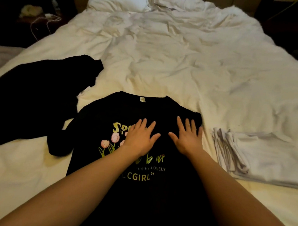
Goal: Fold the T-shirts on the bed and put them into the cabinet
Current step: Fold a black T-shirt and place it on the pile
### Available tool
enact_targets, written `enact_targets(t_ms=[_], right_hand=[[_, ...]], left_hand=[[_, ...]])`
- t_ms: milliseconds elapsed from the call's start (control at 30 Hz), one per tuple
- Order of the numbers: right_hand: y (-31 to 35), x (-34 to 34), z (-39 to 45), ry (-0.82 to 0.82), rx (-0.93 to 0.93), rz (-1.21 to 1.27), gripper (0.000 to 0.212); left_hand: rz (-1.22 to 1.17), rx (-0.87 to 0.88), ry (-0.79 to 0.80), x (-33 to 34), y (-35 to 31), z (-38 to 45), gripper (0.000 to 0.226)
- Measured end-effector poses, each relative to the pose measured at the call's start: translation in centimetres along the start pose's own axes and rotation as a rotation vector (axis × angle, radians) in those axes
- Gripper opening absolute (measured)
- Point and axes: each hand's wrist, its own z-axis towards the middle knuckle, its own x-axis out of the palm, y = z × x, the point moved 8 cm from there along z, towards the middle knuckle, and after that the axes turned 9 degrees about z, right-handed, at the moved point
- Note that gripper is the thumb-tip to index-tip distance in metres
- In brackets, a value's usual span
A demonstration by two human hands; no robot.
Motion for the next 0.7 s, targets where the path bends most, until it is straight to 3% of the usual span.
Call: enact_targets(t_ms=[200,433,700], right_hand=[[5.9,0.1,-2.3,-0.055,-0.129,-0.009,0.07],[15.9,1.7,-3.3,-0.046,-0.243,0.058,0.065],[26.2,3.7,-3.5,0.004,-0.45,0.054,0.061]], left_hand=[[-0.102,-0.09,-0.128,-1.3,4.1,-4.5,0.061],[-0.452,-0.285,-0.463,-3.1,11.1,-10.9,0.047],[-0.972,-0.765,-0.786,-0.1,19.6,-18.4,0.023]])
